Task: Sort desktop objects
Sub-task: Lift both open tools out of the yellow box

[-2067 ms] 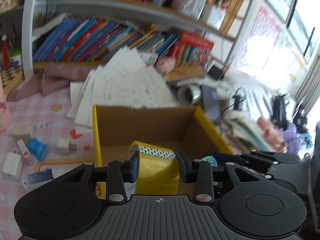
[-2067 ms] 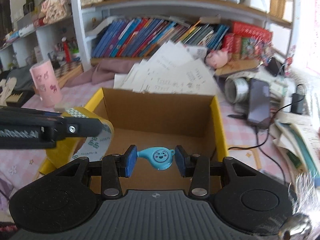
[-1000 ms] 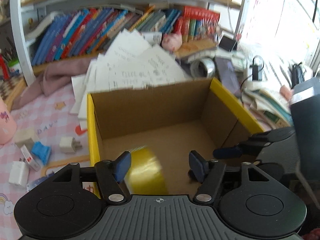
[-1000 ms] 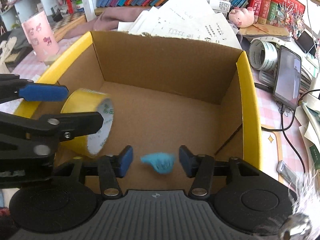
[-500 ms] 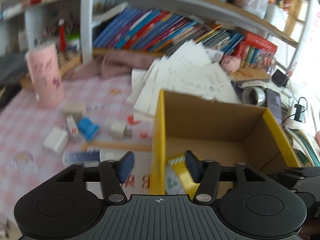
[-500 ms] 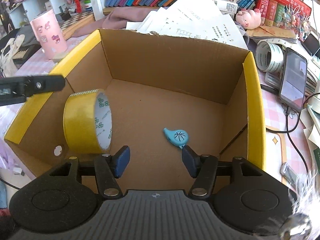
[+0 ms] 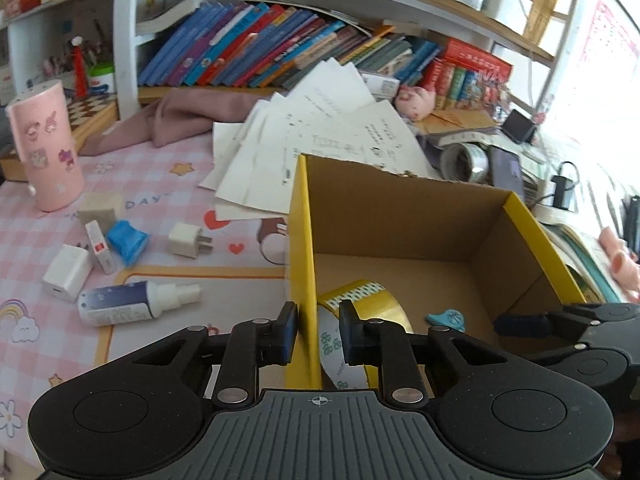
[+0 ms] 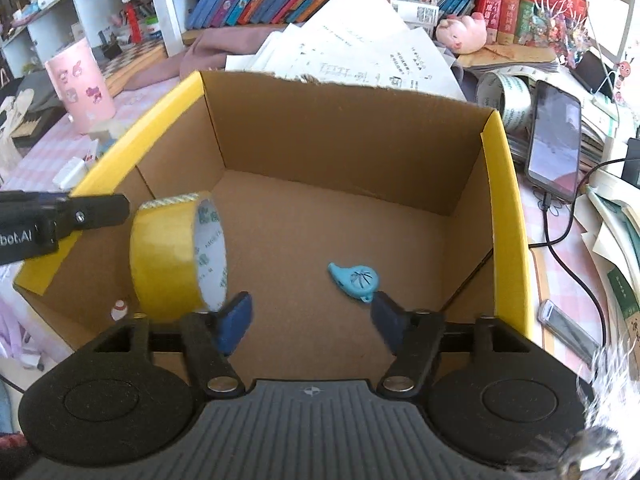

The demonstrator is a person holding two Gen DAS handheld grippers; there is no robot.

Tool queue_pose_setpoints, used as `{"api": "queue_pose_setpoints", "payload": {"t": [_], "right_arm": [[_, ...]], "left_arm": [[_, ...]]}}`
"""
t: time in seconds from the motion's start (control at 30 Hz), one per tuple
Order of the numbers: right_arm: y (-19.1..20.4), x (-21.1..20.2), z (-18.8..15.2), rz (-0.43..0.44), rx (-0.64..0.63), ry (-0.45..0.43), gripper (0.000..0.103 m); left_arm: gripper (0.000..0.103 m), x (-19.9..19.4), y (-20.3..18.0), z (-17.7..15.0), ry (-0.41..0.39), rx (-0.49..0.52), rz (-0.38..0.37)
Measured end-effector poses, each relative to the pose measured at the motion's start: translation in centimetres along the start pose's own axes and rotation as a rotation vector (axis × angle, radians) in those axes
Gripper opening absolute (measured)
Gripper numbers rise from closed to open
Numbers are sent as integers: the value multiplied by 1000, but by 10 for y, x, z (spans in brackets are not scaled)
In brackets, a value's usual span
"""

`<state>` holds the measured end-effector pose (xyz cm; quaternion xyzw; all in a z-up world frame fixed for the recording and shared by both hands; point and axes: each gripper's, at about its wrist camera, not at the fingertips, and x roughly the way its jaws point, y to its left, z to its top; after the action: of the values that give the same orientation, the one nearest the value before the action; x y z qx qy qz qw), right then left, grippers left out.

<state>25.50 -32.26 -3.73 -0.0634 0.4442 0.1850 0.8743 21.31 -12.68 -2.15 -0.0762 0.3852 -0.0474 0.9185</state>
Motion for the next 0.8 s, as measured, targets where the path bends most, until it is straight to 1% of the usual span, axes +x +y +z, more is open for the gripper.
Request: {"api": "queue_pose_setpoints", "payload": {"t": [0.07, 0.17, 0.23, 0.3, 0.33, 0.4, 0.53, 0.57, 0.73, 0.8], "right_arm": [[5, -7, 0, -6, -7, -32, 70], [15, -16, -1, -29, -14, -72, 70], [20, -21, -2, -49, -11, -83, 70], [24, -26, -4, -72, 2, -99, 70], [27, -29, -4, -85, 11, -108, 70], [31, -34, -7, -108, 31, -129, 71], [46, -45, -11, -148, 51, -169, 71], [51, -48, -12, -158, 54, -181, 71], [79, -62, -18, -202, 61, -233, 71], [91, -68, -22, -221, 65, -257, 75]], "left_arm": [[21, -2, 0, -1, 1, 15, -23], [21, -6, 1, -3, -3, 41, -38], [25, -11, 6, -4, -17, 42, -50], [37, -16, 11, -4, -33, 37, -63], [40, -19, 14, -4, -44, 38, -65], [53, -25, 19, -4, -65, 44, -73], [60, -40, 30, -8, -114, 59, -99], [63, -44, 34, -10, -121, 67, -106], [68, -64, 52, -18, -150, 87, -127], [70, -72, 61, -21, -160, 88, -136]]}}
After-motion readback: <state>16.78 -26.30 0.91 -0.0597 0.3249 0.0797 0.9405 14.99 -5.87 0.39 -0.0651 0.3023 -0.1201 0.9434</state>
